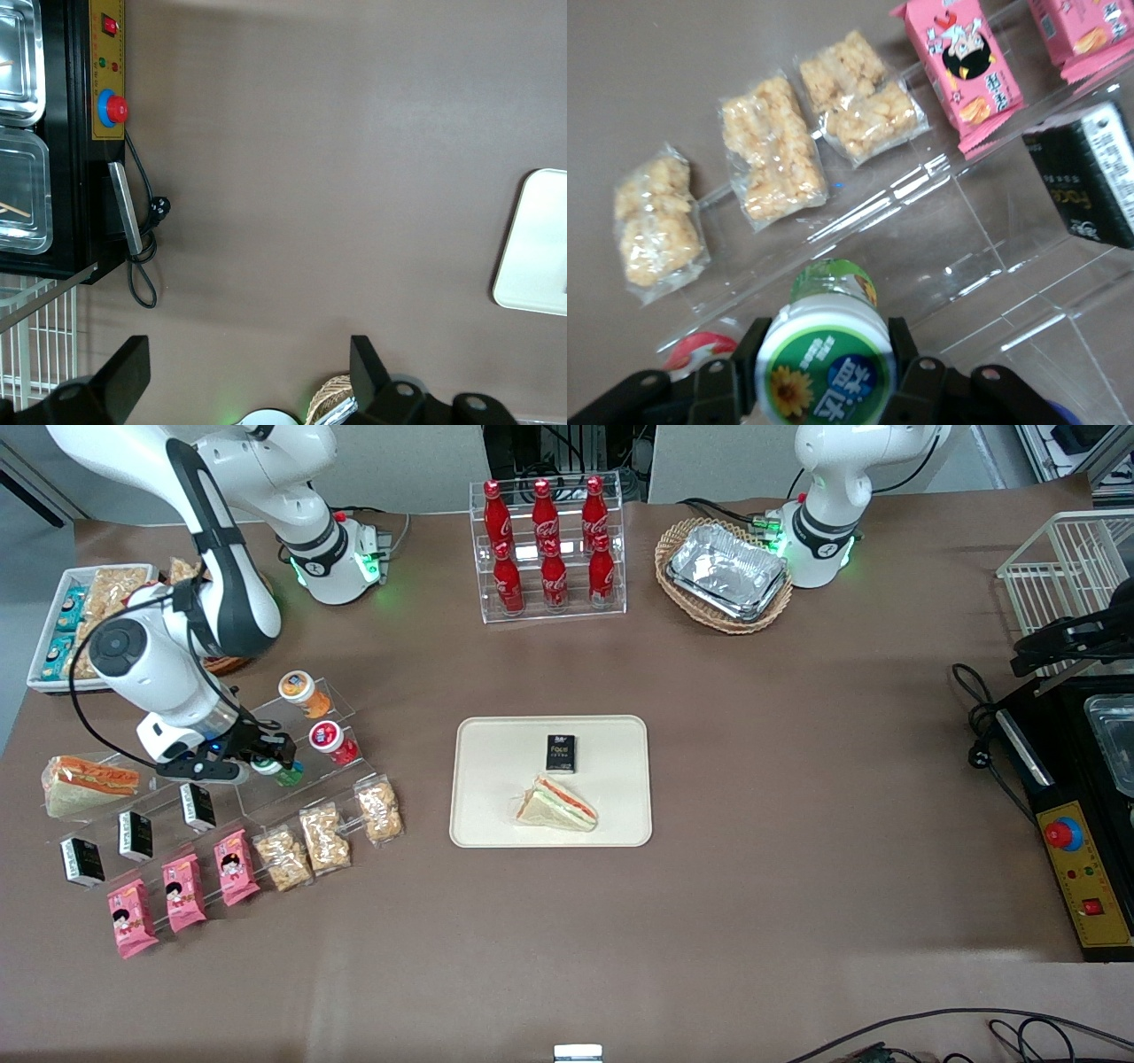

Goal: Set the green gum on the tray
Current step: 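Lift the green gum bottle up out of the rack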

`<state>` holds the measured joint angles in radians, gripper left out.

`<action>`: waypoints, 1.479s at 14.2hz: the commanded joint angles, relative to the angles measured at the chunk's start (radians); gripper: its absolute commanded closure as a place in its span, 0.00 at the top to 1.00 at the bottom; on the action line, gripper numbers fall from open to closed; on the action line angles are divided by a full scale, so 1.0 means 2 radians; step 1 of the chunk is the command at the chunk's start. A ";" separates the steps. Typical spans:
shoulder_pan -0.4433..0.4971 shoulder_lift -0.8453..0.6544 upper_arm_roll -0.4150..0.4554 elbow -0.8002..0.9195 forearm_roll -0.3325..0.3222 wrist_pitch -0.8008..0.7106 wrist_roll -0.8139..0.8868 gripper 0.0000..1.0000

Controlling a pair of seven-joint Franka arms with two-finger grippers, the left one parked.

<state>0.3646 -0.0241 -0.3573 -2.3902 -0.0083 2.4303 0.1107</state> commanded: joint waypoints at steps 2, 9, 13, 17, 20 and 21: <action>0.003 -0.046 -0.002 0.065 -0.009 -0.120 -0.001 0.18; 0.042 -0.055 0.001 0.199 0.000 -0.305 0.049 0.18; 0.119 -0.071 0.001 0.213 0.007 -0.319 0.174 0.18; 0.183 -0.050 0.000 0.242 0.037 -0.310 0.264 0.17; 0.225 -0.025 0.000 0.246 0.045 -0.283 0.326 0.17; 0.245 -0.015 0.000 0.246 0.045 -0.267 0.352 0.17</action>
<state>0.7730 -0.1244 -0.3451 -1.9365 0.0613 1.8440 0.7034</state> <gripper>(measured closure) 0.414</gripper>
